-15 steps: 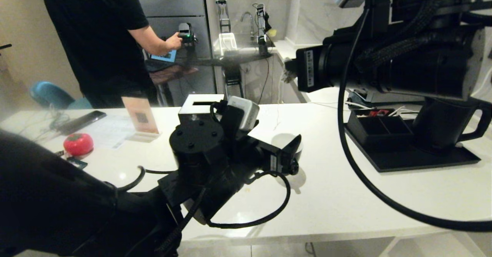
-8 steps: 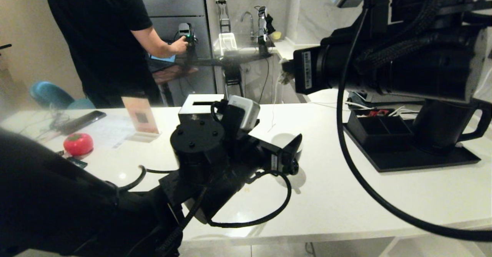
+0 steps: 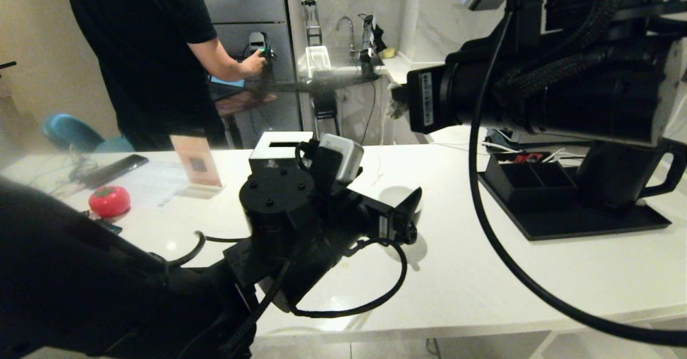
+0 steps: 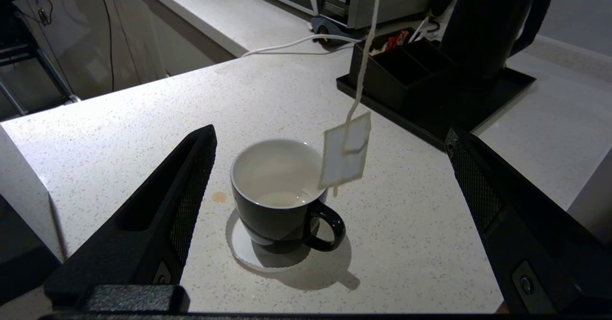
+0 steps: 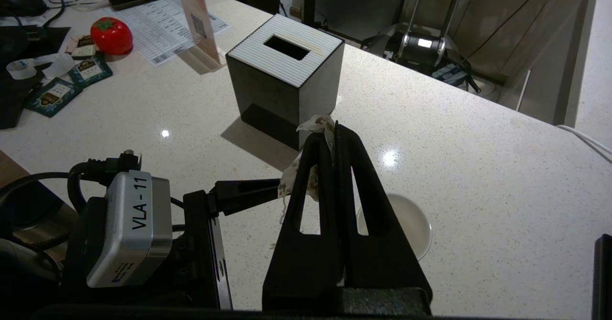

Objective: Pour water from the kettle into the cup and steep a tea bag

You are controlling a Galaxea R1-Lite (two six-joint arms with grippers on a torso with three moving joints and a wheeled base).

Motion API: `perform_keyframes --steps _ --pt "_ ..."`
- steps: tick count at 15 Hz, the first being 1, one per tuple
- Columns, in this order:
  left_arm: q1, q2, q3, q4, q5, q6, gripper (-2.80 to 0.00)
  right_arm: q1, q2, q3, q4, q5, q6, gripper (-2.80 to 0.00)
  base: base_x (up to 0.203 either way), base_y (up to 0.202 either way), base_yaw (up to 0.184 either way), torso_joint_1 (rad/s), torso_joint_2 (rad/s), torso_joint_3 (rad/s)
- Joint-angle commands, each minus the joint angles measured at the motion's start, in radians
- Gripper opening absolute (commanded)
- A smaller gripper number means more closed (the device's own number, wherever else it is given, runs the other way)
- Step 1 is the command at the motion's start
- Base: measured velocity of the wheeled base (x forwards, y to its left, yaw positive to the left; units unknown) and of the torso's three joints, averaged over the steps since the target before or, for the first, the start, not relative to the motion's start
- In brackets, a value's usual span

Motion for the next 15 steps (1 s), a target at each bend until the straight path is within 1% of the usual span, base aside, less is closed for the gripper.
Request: perform_keyframes --steps 1,3,4,7,10,12,15 --pt "0.000 0.001 0.000 -0.007 0.001 -0.001 0.00 0.001 0.001 0.000 0.000 -0.001 0.000 -2.80 0.000 0.000 0.000 0.000 0.00 0.000" --pt "-0.001 0.001 0.000 -0.007 0.001 -0.001 0.00 0.001 0.001 0.000 0.000 0.000 0.000 -2.80 0.000 0.000 0.000 0.000 0.00 0.000" --pt "0.001 0.002 0.000 -0.007 0.001 -0.001 -2.80 0.001 0.001 0.000 0.000 -0.001 0.000 -2.80 0.000 0.000 0.000 0.000 0.00 0.000" --pt "0.001 0.002 0.000 -0.007 0.001 -0.001 -2.80 0.002 0.001 0.001 0.000 0.000 0.000 -2.80 0.000 0.000 0.000 0.000 0.00 0.000" --pt "0.001 0.011 0.000 -0.046 -0.001 -0.001 -2.80 0.007 0.001 0.007 -0.001 0.000 0.000 -2.80 0.000 0.000 0.000 0.000 0.00 0.000" --pt "0.001 0.019 0.000 -0.070 0.001 0.010 -2.80 0.010 -0.001 0.011 -0.003 -0.002 0.000 -2.80 0.000 0.000 0.000 0.000 0.00 0.000" --pt "0.001 0.022 0.000 -0.071 0.001 0.010 -2.80 0.010 -0.001 0.012 -0.004 -0.003 0.000 -2.80 0.000 0.000 0.000 0.000 0.00 0.000"
